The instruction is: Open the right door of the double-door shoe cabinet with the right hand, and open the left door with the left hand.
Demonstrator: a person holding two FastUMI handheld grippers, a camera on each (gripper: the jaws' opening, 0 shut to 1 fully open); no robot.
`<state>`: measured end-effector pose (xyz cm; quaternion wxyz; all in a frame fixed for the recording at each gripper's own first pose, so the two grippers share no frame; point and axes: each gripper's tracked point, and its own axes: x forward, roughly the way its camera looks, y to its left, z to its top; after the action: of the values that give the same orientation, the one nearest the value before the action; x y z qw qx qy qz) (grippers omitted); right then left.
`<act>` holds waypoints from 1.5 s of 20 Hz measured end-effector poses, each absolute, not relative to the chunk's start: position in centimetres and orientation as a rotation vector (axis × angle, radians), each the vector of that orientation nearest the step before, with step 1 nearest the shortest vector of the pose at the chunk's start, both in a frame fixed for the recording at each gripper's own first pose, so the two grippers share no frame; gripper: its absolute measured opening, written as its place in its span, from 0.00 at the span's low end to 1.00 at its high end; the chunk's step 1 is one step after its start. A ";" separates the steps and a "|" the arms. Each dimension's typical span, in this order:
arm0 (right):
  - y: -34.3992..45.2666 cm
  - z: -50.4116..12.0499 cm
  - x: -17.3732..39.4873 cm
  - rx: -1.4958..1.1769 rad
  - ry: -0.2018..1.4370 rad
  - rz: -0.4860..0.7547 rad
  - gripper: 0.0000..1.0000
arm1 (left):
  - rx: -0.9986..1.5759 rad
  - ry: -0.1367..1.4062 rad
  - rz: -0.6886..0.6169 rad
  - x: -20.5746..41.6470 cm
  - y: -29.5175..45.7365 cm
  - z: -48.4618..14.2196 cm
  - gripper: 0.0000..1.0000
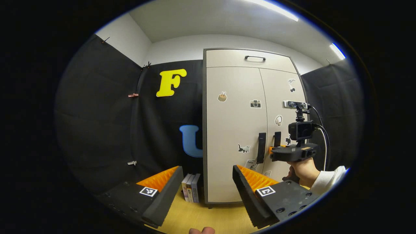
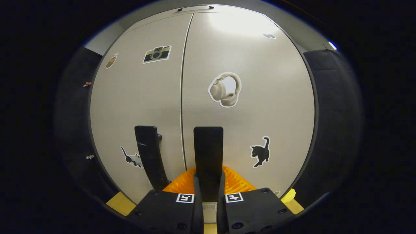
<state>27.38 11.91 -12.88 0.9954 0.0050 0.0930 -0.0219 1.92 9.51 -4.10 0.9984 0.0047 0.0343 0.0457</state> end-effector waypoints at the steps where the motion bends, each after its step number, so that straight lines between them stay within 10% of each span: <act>1: 11.9 -12.8 27.4 0.014 0.187 -0.040 0.15 | 0.012 0.068 0.094 1.4 9.5 -4.1 0.95; 30: 8.6 -10.3 21.0 0.114 0.145 0.104 0.10 | 0.022 0.084 0.146 -5.4 8.9 -3.3 0.95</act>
<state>21.02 8.58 -10.28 0.9944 0.0568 0.0725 0.0520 -5.38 8.89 -3.32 0.9964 0.0111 0.0417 0.0728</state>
